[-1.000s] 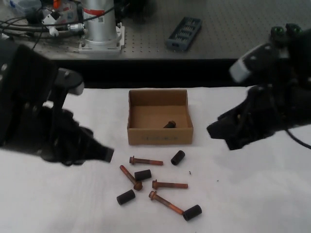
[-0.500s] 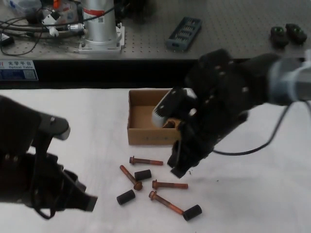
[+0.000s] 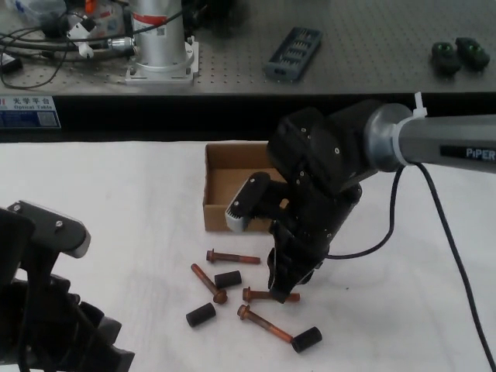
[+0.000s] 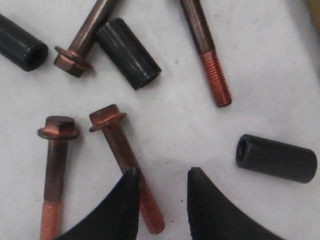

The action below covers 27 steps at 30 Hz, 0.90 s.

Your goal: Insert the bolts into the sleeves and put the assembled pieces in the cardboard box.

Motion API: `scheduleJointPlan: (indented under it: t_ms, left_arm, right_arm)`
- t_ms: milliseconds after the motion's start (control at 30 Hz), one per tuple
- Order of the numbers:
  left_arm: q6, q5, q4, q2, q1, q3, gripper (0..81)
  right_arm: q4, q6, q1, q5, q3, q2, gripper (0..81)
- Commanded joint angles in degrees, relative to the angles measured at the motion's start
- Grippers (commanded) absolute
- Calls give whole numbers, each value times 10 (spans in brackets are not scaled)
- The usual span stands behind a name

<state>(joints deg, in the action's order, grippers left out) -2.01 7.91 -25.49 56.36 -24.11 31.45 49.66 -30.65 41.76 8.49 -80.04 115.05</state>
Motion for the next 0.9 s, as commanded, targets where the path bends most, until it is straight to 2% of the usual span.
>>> scheduleJointPlan:
  t_ms: [0, 500, 600, 700, 800, 867]
  left_arm:
    - [-12, 1, -1, -14, -1, 0, 221]
    - [-20, 1, -1, -13, -1, 0, 221]
    - [-40, 1, -1, -13, -1, 0, 221]
    - [-79, 6, -1, -13, -1, 0, 221]
    - [-122, 6, 1, -13, -1, 0, 221]
    - [-138, 39, 12, -13, -1, 0, 221]
  right_arm:
    - [3, -16, 5, 0, -8, 0, 244]
    - [-20, -16, 37, -15, -9, 34, 242]
    - [-18, -15, 37, -15, -9, 34, 181]
    - [-11, 6, 37, -23, -9, 34, 29]
    - [-2, 70, 37, -27, -9, 31, 34]
    - [4, 103, 35, -14, -9, 23, 35]
